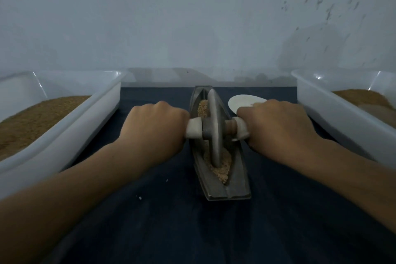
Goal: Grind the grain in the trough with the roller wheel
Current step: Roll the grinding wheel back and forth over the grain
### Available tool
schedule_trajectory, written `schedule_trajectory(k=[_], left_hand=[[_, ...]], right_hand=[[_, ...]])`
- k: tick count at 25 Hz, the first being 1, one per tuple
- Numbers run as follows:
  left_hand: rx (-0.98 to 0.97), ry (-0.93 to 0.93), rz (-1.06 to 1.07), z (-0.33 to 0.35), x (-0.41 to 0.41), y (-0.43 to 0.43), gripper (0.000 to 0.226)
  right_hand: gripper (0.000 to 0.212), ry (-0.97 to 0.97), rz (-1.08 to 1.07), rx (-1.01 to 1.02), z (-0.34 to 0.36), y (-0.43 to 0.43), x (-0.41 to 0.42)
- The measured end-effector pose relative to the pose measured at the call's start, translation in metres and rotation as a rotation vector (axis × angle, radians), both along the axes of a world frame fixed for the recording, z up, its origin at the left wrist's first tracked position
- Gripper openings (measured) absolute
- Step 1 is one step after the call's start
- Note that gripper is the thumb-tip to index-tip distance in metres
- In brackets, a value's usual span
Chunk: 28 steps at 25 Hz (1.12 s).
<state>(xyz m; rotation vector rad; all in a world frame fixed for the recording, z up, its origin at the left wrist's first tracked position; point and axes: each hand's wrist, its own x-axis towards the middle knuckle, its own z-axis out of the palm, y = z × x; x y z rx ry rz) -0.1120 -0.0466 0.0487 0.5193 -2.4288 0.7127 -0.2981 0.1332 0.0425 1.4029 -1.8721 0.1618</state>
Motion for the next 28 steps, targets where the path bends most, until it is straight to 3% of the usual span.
schedule_trajectory(k=[2,5,8,12,14,18,21,24,28], left_hand=[[0.025,-0.049,0.083,-0.002,-0.01,-0.003,0.041],[0.135,-0.066,0.196,0.008,-0.042,-0.014,0.002],[0.215,-0.111,0.192,0.011,-0.041,-0.017,0.004],[0.215,-0.122,0.112,0.004,-0.001,0.006,0.017],[0.171,-0.115,0.089,0.009,0.014,0.022,0.026],[0.133,-0.116,0.115,0.02,0.026,0.043,0.03],[0.067,-0.063,0.115,0.027,0.026,0.05,0.032],[0.046,-0.037,0.119,0.033,0.022,0.052,0.025],[-0.012,-0.006,0.111,0.044,0.021,0.053,0.026]], right_hand=[[0.025,-0.057,-0.119,0.055,-0.002,-0.013,-0.003],[0.018,-0.255,-0.234,0.097,0.009,-0.048,-0.008],[0.025,-0.269,-0.205,0.158,0.016,-0.052,-0.013],[0.052,-0.034,-0.07,0.122,0.02,-0.005,0.009],[0.054,-0.03,-0.023,0.089,0.028,0.011,0.022],[0.039,-0.111,-0.102,0.114,0.027,0.029,0.025],[0.033,-0.178,-0.021,0.072,0.032,0.031,0.023],[0.018,-0.182,-0.136,0.055,0.038,0.027,0.021],[0.014,-0.197,-0.101,0.003,0.046,0.026,0.022]])
